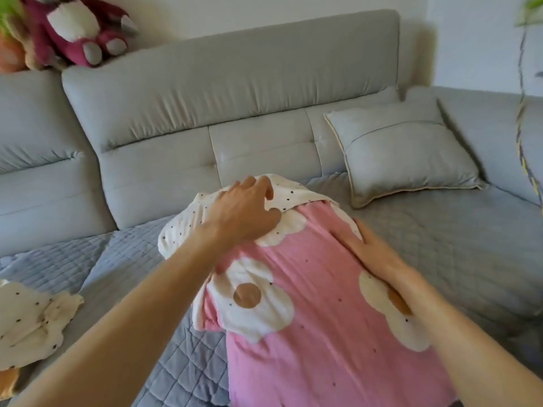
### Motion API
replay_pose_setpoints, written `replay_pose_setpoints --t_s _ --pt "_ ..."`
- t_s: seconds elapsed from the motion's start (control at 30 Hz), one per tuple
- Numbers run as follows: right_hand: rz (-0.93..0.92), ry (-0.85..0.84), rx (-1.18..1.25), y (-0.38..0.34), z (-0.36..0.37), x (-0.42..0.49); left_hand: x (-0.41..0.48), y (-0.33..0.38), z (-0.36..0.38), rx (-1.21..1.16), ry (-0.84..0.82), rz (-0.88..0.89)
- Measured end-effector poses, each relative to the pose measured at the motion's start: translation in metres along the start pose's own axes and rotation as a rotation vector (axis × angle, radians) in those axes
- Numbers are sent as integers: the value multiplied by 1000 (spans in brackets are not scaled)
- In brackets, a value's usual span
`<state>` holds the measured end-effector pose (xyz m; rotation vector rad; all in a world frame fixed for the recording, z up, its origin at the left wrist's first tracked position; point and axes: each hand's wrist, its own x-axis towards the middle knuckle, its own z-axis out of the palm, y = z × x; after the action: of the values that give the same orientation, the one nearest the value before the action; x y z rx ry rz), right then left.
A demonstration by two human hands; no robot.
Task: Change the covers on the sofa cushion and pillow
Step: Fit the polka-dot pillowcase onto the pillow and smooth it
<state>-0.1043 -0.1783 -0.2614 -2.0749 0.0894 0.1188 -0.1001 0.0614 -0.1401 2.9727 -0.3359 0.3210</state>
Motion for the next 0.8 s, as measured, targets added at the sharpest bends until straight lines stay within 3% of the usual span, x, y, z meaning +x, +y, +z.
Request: replay_pose_setpoints --t_s 0.17,0.43,0.6,0.8 --pt "-185 118 -27 -8 15 -10 72 64 55 41 -133 126" --pt "-328 246 -306 -3 31 -15 125 85 87 332 -170 140" --pt "-535 339 -390 -24 49 -24 114 82 50 -76 -211 179" --pt "-821 621 -427 -84 61 -22 66 100 -39 -450 -230 203"
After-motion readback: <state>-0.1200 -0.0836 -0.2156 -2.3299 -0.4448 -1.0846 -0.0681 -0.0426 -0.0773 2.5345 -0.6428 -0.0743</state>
